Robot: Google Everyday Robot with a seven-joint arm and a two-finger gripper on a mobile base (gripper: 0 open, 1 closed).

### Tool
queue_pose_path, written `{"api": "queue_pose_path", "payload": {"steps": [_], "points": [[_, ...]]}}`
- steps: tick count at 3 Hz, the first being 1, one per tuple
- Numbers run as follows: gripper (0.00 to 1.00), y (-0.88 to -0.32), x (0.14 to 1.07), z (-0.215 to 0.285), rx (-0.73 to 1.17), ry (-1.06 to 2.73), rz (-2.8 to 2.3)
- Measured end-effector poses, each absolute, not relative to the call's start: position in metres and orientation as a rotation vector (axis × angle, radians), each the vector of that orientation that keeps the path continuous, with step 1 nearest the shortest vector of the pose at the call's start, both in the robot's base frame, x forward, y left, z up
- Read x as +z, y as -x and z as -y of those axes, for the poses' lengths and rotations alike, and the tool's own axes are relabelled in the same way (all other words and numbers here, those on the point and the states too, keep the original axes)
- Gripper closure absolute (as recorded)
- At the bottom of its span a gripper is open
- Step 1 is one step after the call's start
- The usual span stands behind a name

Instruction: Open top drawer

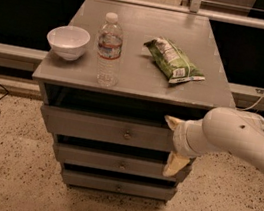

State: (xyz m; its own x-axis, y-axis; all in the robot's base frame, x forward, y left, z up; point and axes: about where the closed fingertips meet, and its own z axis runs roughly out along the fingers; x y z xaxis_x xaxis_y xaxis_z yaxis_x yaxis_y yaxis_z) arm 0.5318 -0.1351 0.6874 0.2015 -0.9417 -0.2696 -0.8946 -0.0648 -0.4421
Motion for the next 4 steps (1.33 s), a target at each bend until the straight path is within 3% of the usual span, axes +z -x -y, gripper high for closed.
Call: {"api": "queue_pose_path", "payload": {"steps": [2, 4], "points": [[0.00, -0.577, 0.664, 0.122, -0.026, 1.931, -1.742], [0.38, -0.583, 0.650, 0.116, 0.058, 1.890, -1.782]]}}
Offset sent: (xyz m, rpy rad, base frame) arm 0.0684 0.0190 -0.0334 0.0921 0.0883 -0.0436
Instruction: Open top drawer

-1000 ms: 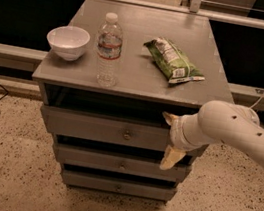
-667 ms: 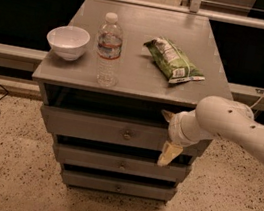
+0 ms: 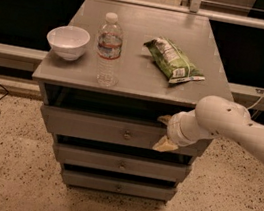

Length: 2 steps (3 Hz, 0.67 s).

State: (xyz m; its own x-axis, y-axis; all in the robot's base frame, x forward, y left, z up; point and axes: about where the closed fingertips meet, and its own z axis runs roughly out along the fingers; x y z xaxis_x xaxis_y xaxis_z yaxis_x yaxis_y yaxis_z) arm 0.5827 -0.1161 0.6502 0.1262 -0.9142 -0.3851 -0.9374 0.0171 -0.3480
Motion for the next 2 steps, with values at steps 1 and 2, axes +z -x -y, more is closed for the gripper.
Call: {"api": "queue_pose_path", "payload": {"steps": [1, 2], "points": [[0.39, -0.577, 0.647, 0.116, 0.081, 1.879, -1.788], [0.36, -0.556, 0.655, 0.114, 0.136, 1.855, -1.758]]}}
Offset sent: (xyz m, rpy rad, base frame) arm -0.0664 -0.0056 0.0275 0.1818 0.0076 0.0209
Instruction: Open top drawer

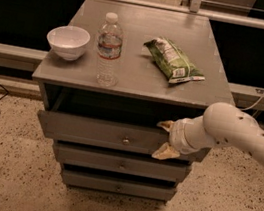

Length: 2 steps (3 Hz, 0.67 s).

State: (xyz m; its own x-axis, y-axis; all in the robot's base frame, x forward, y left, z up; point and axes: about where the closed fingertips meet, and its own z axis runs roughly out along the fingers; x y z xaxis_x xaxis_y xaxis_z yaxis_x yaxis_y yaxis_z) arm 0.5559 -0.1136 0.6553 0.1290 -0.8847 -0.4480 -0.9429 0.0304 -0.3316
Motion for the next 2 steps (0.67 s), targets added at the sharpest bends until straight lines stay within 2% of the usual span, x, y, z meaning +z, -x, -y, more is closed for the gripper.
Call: {"api": "queue_pose_path", "payload": {"steps": [2], "points": [[0.37, -0.470, 0.685, 0.114, 0.280, 1.889, -1.638]]}}
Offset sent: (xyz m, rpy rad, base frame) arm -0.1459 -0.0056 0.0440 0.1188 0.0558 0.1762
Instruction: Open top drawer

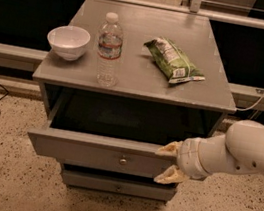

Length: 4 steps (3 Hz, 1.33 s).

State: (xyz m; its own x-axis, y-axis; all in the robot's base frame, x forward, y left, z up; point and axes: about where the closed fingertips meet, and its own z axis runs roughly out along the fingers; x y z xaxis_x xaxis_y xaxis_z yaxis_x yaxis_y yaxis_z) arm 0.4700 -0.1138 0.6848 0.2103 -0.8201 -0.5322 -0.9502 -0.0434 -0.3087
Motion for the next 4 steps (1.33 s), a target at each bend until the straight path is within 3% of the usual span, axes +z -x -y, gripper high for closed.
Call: {"api": "queue_pose_path", "payload": {"steps": [2, 4], "points": [[0.36, -0.415, 0.717, 0.119, 0.264, 1.957, -1.578], [0.35, -0.457, 0.729, 0.116, 0.128, 1.930, -1.588]]}}
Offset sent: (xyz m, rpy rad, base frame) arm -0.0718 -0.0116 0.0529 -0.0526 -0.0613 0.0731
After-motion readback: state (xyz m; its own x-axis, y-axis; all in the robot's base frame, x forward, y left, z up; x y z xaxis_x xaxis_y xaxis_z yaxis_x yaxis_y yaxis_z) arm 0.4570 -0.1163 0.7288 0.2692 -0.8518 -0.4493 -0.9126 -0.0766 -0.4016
